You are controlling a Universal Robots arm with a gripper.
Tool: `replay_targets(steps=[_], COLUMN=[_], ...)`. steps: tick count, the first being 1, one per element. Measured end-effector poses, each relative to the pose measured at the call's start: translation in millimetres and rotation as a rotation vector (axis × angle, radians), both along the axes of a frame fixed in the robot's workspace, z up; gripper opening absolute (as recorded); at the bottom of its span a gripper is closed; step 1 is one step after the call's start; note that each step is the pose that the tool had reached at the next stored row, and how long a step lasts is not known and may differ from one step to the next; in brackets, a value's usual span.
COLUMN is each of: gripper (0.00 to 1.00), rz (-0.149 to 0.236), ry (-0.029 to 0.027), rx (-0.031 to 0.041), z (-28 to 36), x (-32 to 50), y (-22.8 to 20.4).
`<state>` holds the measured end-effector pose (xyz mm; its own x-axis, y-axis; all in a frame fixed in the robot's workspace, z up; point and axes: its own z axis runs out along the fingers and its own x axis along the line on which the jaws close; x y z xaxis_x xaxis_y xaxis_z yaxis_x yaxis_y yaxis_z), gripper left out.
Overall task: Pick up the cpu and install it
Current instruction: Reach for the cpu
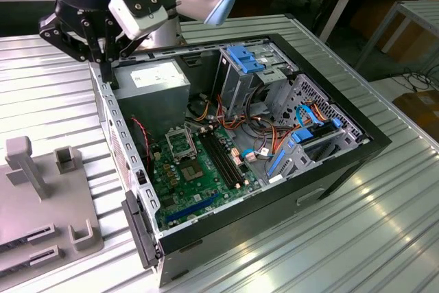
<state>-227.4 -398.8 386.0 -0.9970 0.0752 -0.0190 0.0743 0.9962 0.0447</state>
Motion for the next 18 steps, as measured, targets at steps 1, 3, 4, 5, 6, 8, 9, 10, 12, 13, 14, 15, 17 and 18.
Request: replay_targets(steps=[1,3,4,5,6,8,9,10,12,13,14,15,17,18], gripper=[0.11,0.11,0.11,0.11,0.11,0.11,0.11,0.11,0.11,0.11,0.11,0.11,0.11,0.11], rz=[0.000,0.000,0.000,0.000,0.000,0.000,0.000,0.000,0.000,0.000,0.000,0.000,0.000,0.000], ry=[0.0000,0.0000,0.0001,0.0001,0.0001,0.0001,0.0002,0.0001,0.0002,0.0002,0.0002,0.0001,0.0002,0.0002], rx=[0.0000,0.0001,0.0000,0.0000,0.0000,0.0001,0.0000,0.0000,0.0000,0.0000,0.0000,0.0000,0.0000,0.0000], z=[0.0,-0.1,-0.1,-0.1,-0.2,-0.3,-0.3,-0.3,-0.3,-0.4,-0.4,-0.5,-0.5,-0.5], x=[-0.3,-1.1,-1.6,-1.9,-2.7,-3.4,-3.7,-4.1,-4.7,-5.0,-5.5,-5.9,-6.7,-7.0], y=[0.0,0.0,0.0,0.0,0.0,0.0,0.0,0.0,0.0,0.0,0.0,0.0,0.0,0.0])
